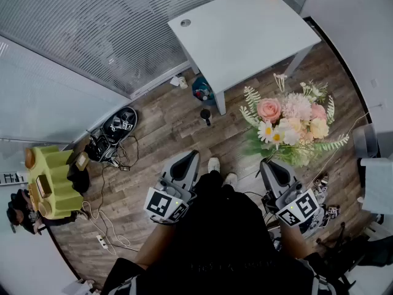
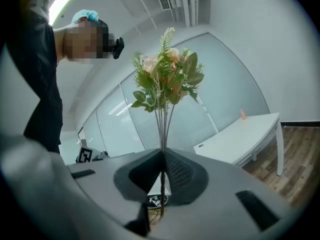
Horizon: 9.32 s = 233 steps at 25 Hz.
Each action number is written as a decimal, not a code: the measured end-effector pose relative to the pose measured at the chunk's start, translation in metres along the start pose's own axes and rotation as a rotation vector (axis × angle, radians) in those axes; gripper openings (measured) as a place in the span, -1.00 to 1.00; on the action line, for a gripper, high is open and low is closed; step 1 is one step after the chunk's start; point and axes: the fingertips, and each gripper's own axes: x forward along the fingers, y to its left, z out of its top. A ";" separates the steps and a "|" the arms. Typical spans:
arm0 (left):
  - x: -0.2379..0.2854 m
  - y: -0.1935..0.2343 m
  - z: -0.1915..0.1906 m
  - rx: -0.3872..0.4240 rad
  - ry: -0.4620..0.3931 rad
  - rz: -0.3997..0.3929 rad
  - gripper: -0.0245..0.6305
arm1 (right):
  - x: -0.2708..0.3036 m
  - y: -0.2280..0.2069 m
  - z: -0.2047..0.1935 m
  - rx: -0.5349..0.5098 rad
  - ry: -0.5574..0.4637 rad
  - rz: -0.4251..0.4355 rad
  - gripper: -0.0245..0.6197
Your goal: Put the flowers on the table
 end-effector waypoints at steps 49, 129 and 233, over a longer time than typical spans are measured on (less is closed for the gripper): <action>0.139 0.071 0.032 -0.017 -0.029 -0.119 -0.87 | 0.109 -0.083 0.060 0.010 -0.051 -0.012 -0.80; 0.408 0.225 -0.052 -0.143 0.230 0.025 -0.87 | 0.356 -0.369 -0.017 0.137 0.419 -0.026 -0.80; 0.378 0.179 -0.004 -0.012 0.120 0.010 -0.87 | 0.303 -0.288 0.080 -0.073 0.216 0.039 -0.83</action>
